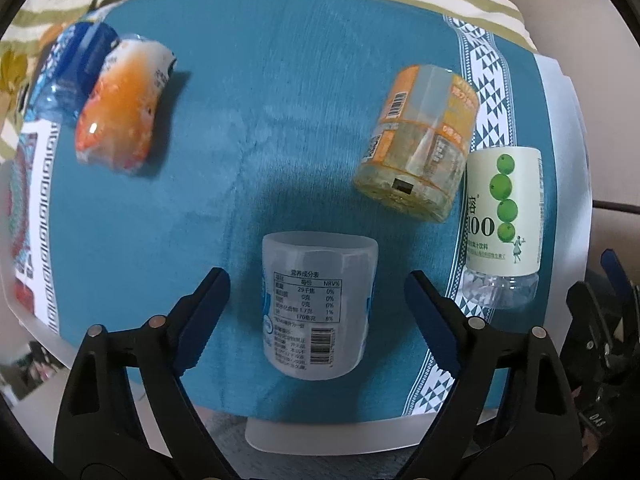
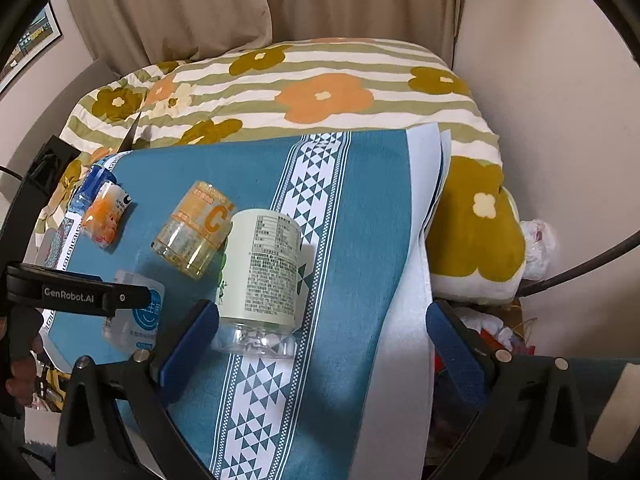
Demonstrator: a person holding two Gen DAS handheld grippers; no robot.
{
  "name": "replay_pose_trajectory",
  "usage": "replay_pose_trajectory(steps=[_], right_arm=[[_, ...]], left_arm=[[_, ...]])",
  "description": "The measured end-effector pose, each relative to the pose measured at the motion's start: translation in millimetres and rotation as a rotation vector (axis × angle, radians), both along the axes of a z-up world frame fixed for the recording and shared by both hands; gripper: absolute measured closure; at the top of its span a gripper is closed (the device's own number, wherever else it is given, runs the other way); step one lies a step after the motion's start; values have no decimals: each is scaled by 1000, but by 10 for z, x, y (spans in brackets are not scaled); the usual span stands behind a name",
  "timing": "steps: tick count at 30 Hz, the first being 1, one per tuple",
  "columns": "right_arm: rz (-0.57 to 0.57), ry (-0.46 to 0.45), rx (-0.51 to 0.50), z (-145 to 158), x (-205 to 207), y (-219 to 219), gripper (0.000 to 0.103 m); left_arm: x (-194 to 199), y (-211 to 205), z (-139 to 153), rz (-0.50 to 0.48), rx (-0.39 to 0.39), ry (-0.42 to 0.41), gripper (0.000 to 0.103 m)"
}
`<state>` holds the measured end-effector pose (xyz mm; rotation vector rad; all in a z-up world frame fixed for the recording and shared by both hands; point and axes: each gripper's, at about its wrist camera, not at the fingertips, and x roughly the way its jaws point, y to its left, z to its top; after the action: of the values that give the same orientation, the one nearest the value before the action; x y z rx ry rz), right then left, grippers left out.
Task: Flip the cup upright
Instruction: 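Move the left gripper to the standing white cup and grasp its sides, then lift the cup with the left gripper and rotate it opening up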
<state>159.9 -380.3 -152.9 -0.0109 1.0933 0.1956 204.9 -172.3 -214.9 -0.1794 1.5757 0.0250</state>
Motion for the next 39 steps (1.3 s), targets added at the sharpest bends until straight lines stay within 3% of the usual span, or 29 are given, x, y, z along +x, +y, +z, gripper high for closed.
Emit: replay_pose_trajectory(steps=[4,6,7,8,19,24,27,31,34,39], right_arm=[[14,1,6,-21,24,1,0],[16,2,7,-28,39,18,0],[17,2,9,-31,44,14,0],[17,2,11,-37,54,14,0],[-9,-5,17,-13,75,37,0],[-18,-25,16,77,41,44,0],[-13,-43,16,153,7,75,0],[13,-61,17,196,-21,157,0],[46,-51,16,152,-26,267,0],[107,-64,-62,58,-86,476,0]], left_arm=[[23,42,-54,11,-15,13,9],[40,69,-71,12,-22,16,20],[47,85,-93,12,-28,24,32],[46,95,-121,12,-35,35,35],[113,121,-85,-13,-81,19,41],[41,153,119,-39,-101,-47,42],[-58,217,339,-59,-106,-159,42],[-263,299,613,-119,-59,-409,42],[-366,359,585,-164,-8,-577,42],[-361,447,382,-199,20,-703,42]])
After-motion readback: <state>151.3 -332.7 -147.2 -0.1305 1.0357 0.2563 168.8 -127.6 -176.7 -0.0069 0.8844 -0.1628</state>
